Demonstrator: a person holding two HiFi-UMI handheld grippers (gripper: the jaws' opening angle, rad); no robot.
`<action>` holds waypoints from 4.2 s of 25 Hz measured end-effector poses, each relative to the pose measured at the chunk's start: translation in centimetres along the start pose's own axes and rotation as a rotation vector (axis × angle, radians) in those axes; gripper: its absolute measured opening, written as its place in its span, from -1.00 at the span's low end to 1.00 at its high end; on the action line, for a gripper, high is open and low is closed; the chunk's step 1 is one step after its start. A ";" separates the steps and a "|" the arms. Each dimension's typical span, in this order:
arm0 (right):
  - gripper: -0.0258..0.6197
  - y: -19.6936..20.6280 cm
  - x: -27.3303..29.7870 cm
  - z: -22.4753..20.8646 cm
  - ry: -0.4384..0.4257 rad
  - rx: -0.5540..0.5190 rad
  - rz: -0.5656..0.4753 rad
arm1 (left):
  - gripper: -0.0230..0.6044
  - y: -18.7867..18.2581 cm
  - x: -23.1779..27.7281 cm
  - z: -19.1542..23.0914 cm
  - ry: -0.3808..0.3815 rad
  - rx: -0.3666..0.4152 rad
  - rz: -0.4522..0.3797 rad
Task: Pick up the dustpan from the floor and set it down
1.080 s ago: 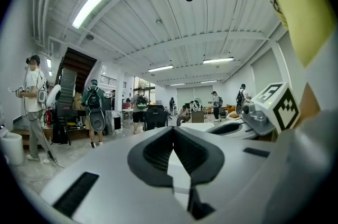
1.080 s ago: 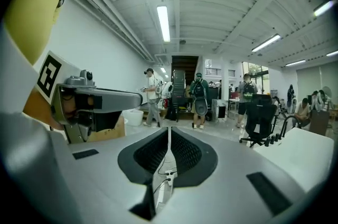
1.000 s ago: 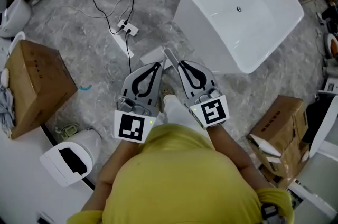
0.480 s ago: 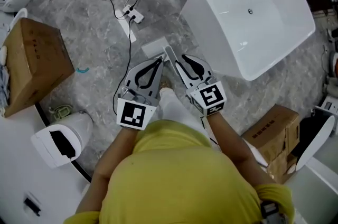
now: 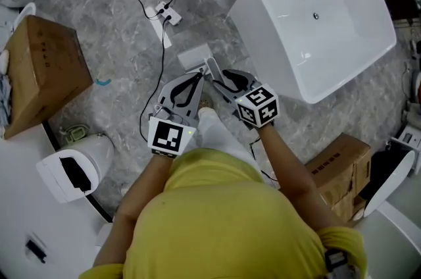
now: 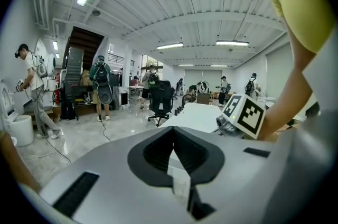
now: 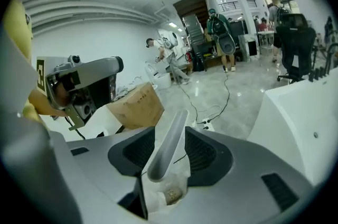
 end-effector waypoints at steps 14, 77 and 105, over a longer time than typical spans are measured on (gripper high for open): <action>-0.33 2.4 3.3 -0.1 -0.319 0.282 0.150 | -0.92 0.9 -0.5 0.3 -0.015 -0.048 0.029; -0.36 -11.7 -5.9 8.5 -0.121 0.351 -0.312 | -0.92 -2.7 -6.6 5.2 -0.216 -0.062 -0.053; -0.38 -3.1 6.1 0.6 -0.033 0.319 -0.075 | -0.92 -0.5 -6.2 3.9 -0.191 -0.095 0.008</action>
Point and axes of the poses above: the fingertips, and each gripper's own axes: x forward along the fingers, z to its left, y out of its underside, the point moved 3 cm from there along -x, backward along the fingers, and after that the axes turned 3 degrees about x, right-handed, at the moved point
